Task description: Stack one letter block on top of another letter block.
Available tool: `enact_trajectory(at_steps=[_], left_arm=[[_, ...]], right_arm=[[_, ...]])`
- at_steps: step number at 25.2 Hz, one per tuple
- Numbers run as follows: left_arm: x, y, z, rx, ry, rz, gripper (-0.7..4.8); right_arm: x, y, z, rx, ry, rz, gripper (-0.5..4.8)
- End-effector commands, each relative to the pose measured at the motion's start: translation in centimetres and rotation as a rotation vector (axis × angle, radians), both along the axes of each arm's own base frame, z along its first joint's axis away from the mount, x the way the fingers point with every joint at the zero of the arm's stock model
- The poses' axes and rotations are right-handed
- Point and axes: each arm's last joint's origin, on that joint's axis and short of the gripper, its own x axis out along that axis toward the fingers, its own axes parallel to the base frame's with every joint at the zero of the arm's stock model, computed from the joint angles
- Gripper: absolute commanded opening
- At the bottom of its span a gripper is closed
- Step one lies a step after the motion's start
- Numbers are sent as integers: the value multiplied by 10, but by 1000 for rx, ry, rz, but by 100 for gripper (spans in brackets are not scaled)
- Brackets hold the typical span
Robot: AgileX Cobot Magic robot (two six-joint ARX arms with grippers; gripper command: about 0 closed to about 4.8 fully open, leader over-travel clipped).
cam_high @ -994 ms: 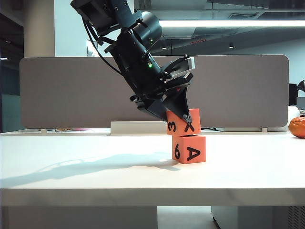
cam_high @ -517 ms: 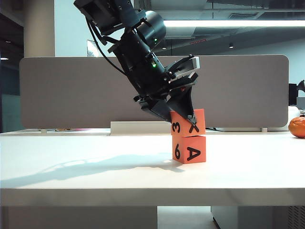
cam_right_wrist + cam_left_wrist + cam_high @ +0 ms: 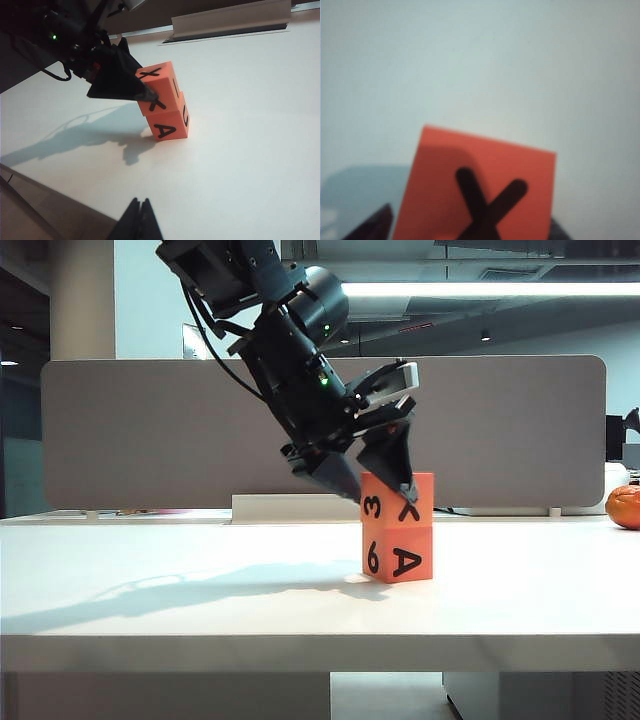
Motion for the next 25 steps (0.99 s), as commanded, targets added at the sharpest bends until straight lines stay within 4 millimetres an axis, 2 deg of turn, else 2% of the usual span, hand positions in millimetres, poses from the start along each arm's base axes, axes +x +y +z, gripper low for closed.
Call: enact_trajectory(at_steps=[1,4,7,8,12,25], left_arm=[[1,0,2,0,-11,11,351],[1,0,3,5,-18,17,371],[1,1,4,7,-14,17,461],[0,1,5,8,-13,17,469],[0,1,10,20,3,17,469],[0,8,65,102,51,54,465]], right_arm=[[0,0,0,1,-10,3,0],[0,0,0,1,-10,3,0],[0,0,0,1,-10,3,0],[0,0,0,1,-10,3,0],[0,0,0,1,-10,3,0],[0,0,0,-1,-11,-3,0]])
